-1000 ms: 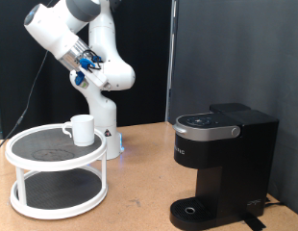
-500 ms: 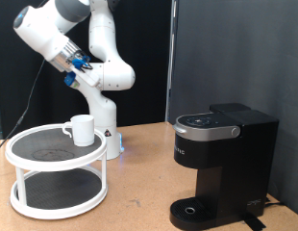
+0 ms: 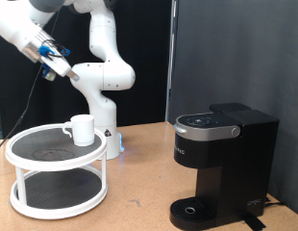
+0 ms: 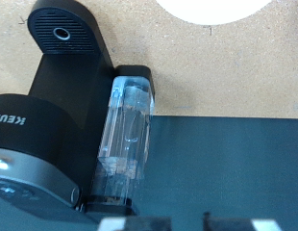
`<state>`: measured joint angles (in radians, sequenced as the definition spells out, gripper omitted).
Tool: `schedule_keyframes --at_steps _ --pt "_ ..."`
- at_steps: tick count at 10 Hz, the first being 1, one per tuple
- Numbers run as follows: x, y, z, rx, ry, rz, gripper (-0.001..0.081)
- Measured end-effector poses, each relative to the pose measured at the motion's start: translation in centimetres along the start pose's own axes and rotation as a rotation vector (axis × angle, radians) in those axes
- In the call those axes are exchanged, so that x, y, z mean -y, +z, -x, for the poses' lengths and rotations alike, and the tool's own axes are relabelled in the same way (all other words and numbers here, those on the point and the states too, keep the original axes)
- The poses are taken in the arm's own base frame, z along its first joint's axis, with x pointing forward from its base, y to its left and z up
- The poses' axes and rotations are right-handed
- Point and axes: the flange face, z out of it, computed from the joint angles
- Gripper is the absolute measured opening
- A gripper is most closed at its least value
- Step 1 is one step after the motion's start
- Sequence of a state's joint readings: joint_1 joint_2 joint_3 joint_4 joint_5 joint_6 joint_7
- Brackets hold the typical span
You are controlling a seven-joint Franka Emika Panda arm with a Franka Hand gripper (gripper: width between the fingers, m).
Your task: Make a cup of coffee with the keurig machine
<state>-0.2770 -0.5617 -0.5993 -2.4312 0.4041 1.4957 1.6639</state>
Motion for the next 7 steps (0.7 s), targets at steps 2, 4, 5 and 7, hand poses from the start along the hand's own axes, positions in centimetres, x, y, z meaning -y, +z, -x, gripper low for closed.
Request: schedule_keyframes --at_steps 2,4,5,7 --pt "0.4 -1.9 -0.6 0.011 0.004 0.012 0.0000" --pt "1.0 -2.9 -0.9 0.002 0.013 0.016 0.0000" --pt "1.3 -3.1 -0.9 -0.011 0.020 0.012 0.0000" --pt "1.8 -3.1 -1.2 -0.030 0.028 0.008 0.0000"
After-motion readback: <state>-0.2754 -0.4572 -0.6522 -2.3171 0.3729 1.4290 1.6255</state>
